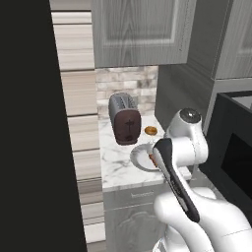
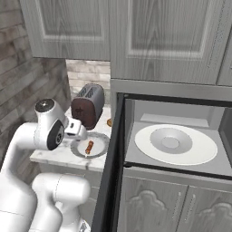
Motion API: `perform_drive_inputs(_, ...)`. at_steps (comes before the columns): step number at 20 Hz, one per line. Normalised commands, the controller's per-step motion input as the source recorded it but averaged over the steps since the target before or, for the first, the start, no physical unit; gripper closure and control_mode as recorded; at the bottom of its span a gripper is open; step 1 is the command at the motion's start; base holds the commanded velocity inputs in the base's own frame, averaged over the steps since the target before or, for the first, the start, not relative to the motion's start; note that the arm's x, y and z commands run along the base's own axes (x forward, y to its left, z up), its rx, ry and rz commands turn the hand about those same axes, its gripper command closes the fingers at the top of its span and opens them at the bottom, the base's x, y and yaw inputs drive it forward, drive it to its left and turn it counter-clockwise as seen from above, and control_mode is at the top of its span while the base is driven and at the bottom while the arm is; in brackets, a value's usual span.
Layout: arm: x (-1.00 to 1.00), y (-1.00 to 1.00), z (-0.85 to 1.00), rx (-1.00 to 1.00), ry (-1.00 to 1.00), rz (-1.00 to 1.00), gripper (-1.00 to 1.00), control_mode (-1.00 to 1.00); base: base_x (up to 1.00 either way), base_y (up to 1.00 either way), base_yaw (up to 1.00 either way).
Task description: Pick the kebab skewer from the microwave and place it on plate located on the counter.
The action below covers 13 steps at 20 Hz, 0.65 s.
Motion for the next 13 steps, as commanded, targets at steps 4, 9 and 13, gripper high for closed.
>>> perform_drive_inputs(4, -0.56, 0.0, 0.51, 0.0, -0.01, 0.0, -1.0, -1.0, 0.0, 0.0, 0.0)
perform_drive_inputs(9, -0.39, 0.0, 0.62, 0.0, -0.03, 0.0, -1.0, -1.0, 0.0, 0.0, 0.0)
perform_drive_inputs(13, -0.36, 0.0, 0.6, 0.0, -0.01, 0.0, -1.0, -1.0, 0.0, 0.0, 0.0)
